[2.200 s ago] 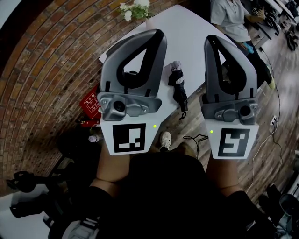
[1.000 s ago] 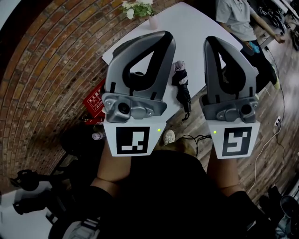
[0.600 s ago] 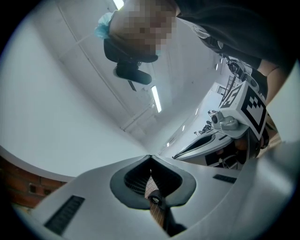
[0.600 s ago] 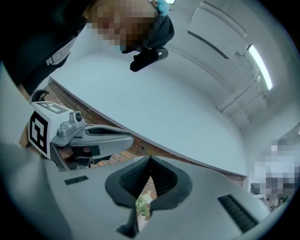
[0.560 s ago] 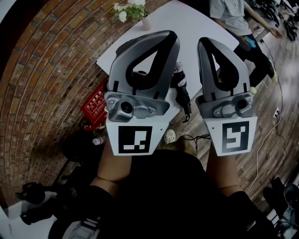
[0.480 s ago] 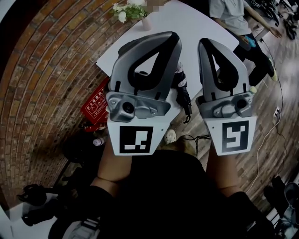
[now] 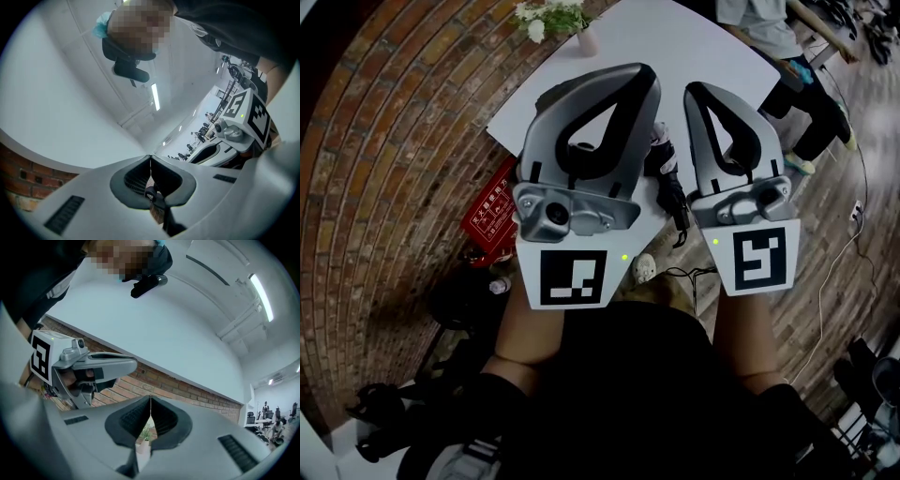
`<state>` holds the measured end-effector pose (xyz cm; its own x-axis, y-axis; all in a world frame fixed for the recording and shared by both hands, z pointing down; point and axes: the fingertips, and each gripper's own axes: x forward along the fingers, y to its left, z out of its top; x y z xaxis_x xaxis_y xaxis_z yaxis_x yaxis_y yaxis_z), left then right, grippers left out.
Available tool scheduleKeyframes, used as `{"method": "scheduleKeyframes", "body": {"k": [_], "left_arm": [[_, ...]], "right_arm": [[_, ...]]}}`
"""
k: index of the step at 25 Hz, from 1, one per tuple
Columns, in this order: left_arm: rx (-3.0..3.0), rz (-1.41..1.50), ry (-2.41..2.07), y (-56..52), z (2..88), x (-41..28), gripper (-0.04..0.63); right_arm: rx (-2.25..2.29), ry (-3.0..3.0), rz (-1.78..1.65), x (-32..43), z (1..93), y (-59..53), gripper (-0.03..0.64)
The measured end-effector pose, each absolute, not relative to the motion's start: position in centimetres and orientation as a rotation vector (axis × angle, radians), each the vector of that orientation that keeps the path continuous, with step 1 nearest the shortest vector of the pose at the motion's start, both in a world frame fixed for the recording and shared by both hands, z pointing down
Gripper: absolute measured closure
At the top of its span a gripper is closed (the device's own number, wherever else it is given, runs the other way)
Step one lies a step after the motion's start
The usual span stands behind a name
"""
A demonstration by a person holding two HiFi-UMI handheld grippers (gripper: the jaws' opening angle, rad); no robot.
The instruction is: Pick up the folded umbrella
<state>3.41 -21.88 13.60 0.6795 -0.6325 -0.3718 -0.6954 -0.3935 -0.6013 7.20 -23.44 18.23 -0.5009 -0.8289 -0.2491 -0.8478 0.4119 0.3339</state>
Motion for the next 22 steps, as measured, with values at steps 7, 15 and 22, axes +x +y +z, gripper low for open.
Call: {"method": "scheduleKeyframes", "body": {"k": [7, 15, 22], "left_arm": [[-2.152, 0.095, 1.02, -23.2, 14.6, 3.2, 0.583], [-2.18, 0.092, 1.008, -24.0, 15.7, 3.8, 0.583], [-2.187, 0.074, 1.003, -25.0, 16.4, 4.3, 0.581]], "right_arm": [[-1.599, 2.683, 0.602, 7.2, 21.7, -25.0, 0.589], [-1.655, 2.771, 0.496, 7.6, 26.6, -26.6, 0.588], [-1.719, 2.856, 0.361, 7.9, 31.1, -27.9, 0.588]]}}
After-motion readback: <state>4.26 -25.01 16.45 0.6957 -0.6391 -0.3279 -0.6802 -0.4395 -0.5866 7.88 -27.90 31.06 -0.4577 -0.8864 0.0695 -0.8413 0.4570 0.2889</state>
